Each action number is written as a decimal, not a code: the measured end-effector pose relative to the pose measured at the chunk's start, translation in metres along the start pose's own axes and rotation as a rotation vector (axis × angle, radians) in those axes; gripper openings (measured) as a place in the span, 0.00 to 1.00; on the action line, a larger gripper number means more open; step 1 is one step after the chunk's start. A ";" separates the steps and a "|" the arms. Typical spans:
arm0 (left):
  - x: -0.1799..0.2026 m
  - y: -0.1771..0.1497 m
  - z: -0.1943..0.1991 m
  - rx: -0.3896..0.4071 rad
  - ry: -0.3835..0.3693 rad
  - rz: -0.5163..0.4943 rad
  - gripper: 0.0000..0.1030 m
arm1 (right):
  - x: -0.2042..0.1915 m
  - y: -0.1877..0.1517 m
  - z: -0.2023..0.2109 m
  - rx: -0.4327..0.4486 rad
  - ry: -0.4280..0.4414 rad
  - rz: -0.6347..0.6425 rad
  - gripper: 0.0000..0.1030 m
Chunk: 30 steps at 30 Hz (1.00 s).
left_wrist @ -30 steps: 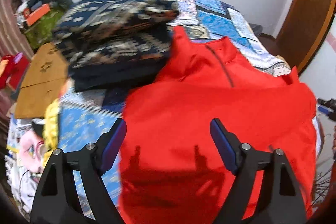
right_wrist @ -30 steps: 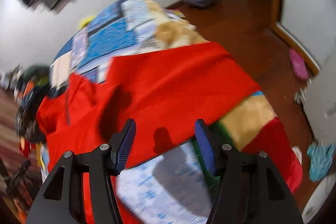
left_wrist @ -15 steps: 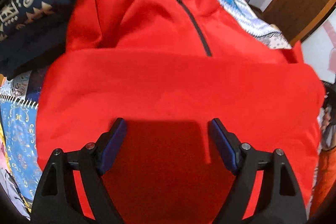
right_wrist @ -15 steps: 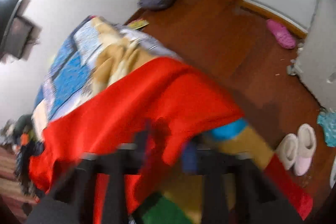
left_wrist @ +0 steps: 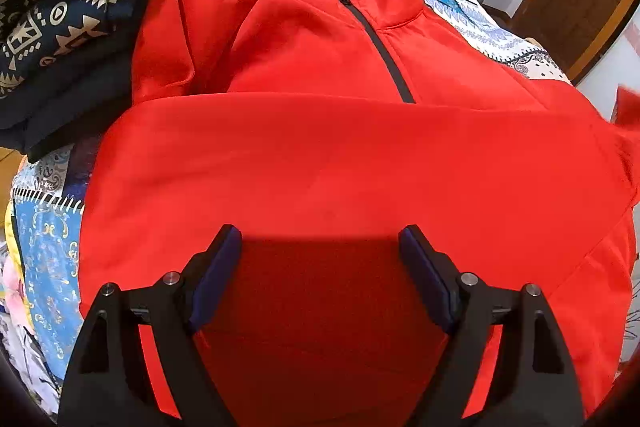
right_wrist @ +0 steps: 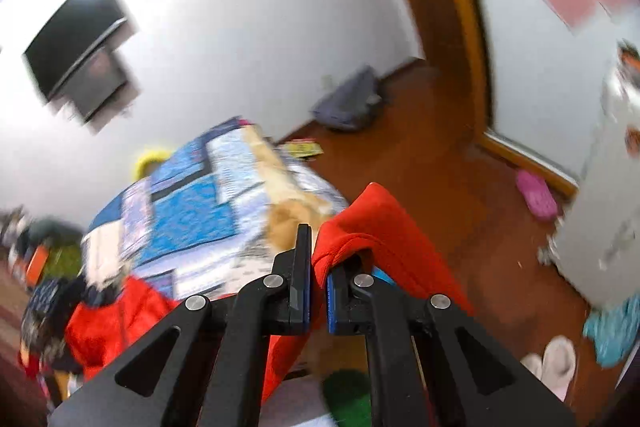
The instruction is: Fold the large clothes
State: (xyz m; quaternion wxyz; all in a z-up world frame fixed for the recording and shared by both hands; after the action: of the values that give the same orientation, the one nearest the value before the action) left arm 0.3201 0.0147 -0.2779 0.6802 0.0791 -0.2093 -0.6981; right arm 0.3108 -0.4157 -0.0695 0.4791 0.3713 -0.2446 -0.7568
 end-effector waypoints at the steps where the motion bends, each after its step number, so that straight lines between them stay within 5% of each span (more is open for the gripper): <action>1: 0.000 0.000 0.002 0.001 0.002 -0.004 0.79 | -0.011 0.004 0.004 0.002 0.028 0.019 0.05; 8: -0.004 0.005 0.052 0.123 0.035 -0.053 0.79 | -0.106 -0.002 0.026 -0.033 0.207 0.230 0.05; 14: -0.011 0.002 0.096 0.214 0.021 -0.063 0.79 | -0.165 -0.090 -0.016 -0.267 0.263 0.404 0.05; 19: -0.008 -0.007 0.106 0.228 0.019 -0.090 0.79 | -0.164 -0.174 -0.052 -0.498 0.220 0.491 0.05; 21: -0.006 -0.012 0.106 0.228 0.039 -0.113 0.79 | -0.162 -0.187 -0.055 -0.525 0.189 0.521 0.06; 27: 0.008 -0.018 0.101 0.223 0.065 -0.170 0.79 | -0.152 -0.173 -0.033 -0.580 0.221 0.500 0.18; 30: 0.014 -0.015 0.101 0.231 0.054 -0.173 0.79 | -0.142 -0.151 -0.017 -0.530 0.247 0.449 0.40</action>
State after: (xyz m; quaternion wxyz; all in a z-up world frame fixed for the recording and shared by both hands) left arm 0.2653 0.0190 -0.1902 0.6092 0.1933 -0.2624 -0.7229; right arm 0.2796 -0.2232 -0.1429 0.7385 0.2601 -0.0559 -0.6196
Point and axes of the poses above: each gripper's, at about its wrist camera, not at the fingertips, and z roughly against the way its jaws point, x to its right, y to its top, the point moved 5 cm from there along -z, roughly the way its jaws point, and after that the axes turned 6 degrees about -y, right-handed, at the moved point
